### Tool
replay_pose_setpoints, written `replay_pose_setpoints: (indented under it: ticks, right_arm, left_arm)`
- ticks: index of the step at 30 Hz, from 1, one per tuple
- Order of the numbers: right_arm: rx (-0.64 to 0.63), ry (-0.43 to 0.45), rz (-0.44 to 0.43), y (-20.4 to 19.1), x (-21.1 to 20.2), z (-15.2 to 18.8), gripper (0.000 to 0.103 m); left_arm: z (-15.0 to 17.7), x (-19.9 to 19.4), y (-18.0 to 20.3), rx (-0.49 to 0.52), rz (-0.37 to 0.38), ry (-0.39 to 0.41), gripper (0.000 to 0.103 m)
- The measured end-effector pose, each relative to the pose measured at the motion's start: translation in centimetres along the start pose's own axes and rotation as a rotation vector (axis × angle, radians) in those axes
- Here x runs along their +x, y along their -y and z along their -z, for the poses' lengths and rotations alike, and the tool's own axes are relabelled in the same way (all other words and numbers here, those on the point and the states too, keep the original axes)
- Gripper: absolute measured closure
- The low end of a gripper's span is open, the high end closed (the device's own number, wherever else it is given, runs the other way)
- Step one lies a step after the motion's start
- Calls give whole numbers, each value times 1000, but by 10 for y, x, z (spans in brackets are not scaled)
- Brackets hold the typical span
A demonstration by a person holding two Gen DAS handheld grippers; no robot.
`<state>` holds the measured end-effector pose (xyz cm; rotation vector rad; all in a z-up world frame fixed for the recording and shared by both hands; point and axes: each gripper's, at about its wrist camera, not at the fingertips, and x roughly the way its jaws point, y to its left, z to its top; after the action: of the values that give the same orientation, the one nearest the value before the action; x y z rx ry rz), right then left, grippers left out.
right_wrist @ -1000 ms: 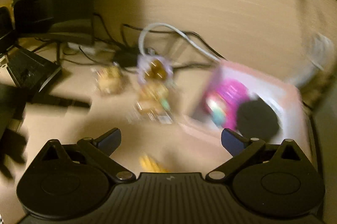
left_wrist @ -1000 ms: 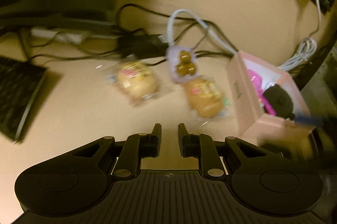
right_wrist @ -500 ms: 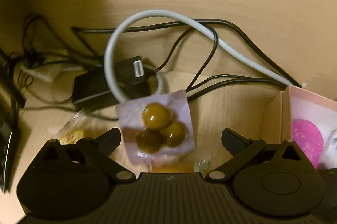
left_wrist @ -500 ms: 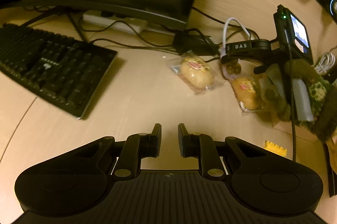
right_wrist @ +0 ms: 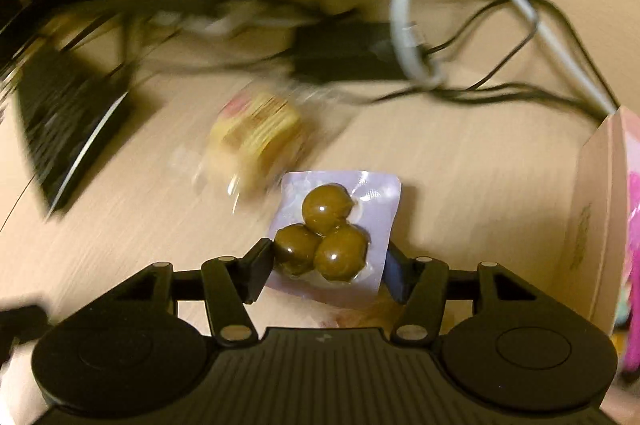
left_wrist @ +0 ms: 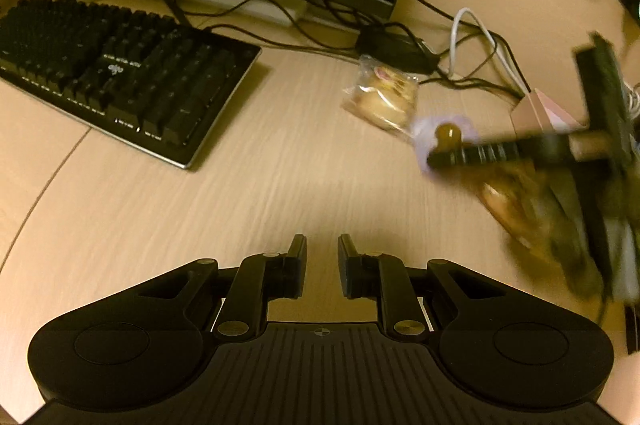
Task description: Organize objects
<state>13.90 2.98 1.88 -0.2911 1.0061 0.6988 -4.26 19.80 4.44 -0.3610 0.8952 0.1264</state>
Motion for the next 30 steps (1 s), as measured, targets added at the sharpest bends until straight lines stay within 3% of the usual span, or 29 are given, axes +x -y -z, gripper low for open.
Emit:
replay_pose_setpoints:
  ticks: [6, 7, 9, 10, 11, 15, 20, 22, 25, 27, 30]
  right_arm:
    - [-98, 19, 12, -27, -44, 64, 45]
    - [-103, 37, 18, -28, -55, 75, 43]
    - [-90, 79, 32, -24, -78, 92, 30]
    - [-76, 102, 40, -20, -88, 99, 17]
    - [-57, 136, 65, -14, -100, 107, 11]
    - [46, 195, 199, 17, -125, 131, 5]
    - [260, 175, 292, 69, -132, 159, 5]
    - [321, 163, 293, 81, -131, 167, 5]
    - [375, 168, 282, 89, -133, 176, 5]
    - [395, 175, 281, 90, -136, 178, 5]
    - [413, 189, 286, 92, -138, 179, 3]
  left_arm:
    - [15, 6, 11, 104, -7, -27, 85]
    - [18, 8, 14, 126, -5, -33, 85]
    - [24, 12, 20, 158, -3, -44, 85]
    - [27, 15, 24, 170, -3, -50, 85]
    - [30, 15, 27, 187, -5, -38, 84]
    - [34, 18, 45, 252, -1, -36, 83]
    - [39, 26, 70, 365, 33, -51, 82]
    - [40, 29, 82, 432, 43, -64, 76]
    - [41, 35, 98, 498, 71, -92, 52]
    - [43, 40, 110, 544, 88, -116, 27]
    - [52, 47, 125, 618, 104, -147, 6]
